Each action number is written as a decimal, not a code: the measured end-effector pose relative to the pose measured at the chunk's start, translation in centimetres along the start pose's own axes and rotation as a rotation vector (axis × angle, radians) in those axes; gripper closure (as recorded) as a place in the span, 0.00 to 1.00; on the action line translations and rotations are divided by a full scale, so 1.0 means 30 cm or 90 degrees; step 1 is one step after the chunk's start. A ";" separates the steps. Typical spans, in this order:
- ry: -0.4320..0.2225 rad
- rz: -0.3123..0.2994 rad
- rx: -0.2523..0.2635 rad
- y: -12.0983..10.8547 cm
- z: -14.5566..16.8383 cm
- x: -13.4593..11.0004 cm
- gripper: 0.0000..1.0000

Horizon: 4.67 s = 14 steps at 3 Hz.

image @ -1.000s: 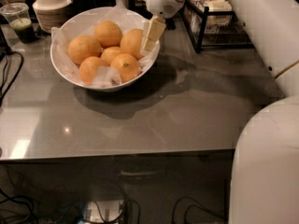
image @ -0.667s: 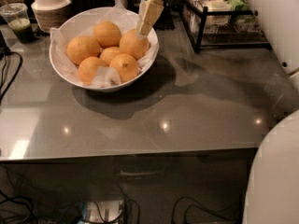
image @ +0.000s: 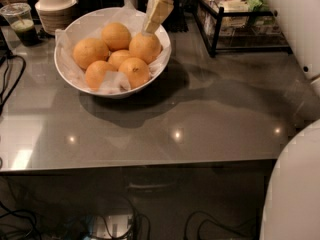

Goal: Pick orange from white bowl

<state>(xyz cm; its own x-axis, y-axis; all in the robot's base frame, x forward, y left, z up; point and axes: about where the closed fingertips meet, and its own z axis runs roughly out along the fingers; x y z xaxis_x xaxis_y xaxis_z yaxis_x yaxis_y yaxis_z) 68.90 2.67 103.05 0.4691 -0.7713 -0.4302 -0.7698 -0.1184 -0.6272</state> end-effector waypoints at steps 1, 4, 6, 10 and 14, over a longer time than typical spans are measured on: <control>0.000 0.000 0.000 0.000 0.000 0.000 0.41; -0.011 -0.002 -0.125 0.114 0.110 0.008 0.16; 0.011 0.006 -0.165 0.129 0.139 0.052 0.21; -0.003 0.060 -0.180 0.163 0.238 0.126 0.24; -0.008 0.061 -0.206 0.170 0.273 0.111 0.24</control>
Offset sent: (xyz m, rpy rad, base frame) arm 0.0008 0.0067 -0.0156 -0.0249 0.0563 0.0334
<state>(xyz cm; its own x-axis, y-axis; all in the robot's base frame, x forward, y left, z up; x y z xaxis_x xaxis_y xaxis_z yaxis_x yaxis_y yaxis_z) 70.09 4.63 93.10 0.3916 -0.7812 -0.4862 -0.9073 -0.2399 -0.3453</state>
